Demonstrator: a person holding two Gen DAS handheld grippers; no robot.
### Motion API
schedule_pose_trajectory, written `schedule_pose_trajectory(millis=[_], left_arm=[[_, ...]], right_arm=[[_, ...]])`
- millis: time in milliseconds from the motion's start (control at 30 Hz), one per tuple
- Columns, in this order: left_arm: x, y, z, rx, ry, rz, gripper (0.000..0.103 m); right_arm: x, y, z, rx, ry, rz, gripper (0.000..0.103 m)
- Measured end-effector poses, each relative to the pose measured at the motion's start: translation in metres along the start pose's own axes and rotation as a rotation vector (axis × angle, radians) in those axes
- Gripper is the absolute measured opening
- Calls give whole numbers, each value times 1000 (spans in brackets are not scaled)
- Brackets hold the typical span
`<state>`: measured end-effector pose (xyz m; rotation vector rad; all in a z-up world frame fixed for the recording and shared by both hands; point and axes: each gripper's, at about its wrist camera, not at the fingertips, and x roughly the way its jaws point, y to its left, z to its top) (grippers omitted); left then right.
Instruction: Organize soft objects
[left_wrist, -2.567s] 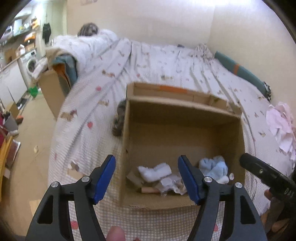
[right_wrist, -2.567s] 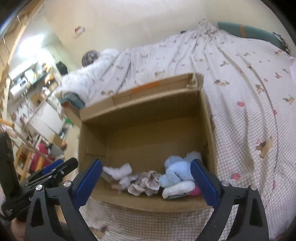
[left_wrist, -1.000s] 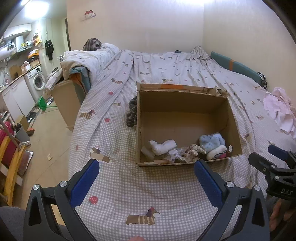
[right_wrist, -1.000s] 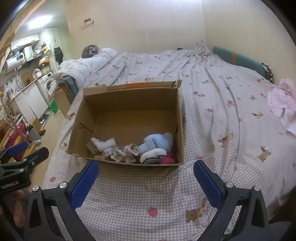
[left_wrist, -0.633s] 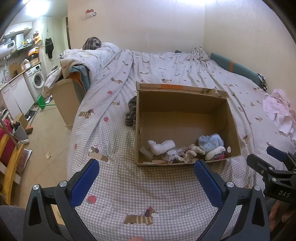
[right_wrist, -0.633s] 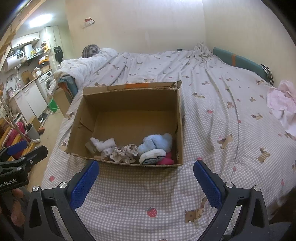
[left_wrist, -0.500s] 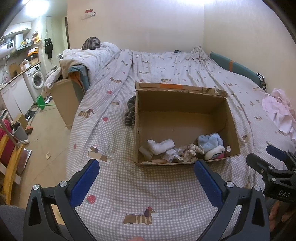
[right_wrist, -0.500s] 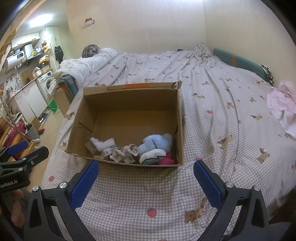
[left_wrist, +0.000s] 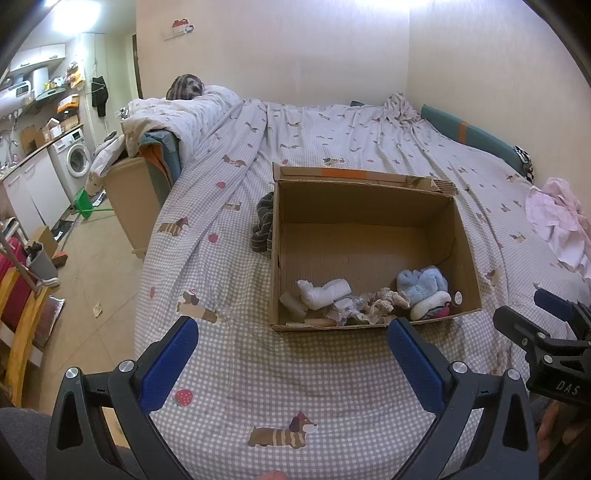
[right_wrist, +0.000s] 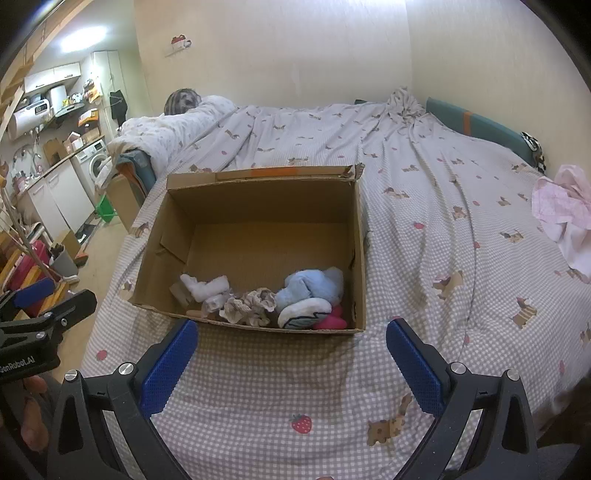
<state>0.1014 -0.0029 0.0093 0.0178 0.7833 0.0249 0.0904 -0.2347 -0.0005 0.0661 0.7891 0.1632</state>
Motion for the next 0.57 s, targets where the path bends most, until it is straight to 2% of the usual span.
schedule_pose_trajectory(millis=[333,567], left_arm=[[1,2,0,-9,-3,5,102],[0,4,-2,-29,2,-18,102]], right_arm=[[-1,0,1,0,-3,0,103],[-2,0,1,4,-5,3,103]])
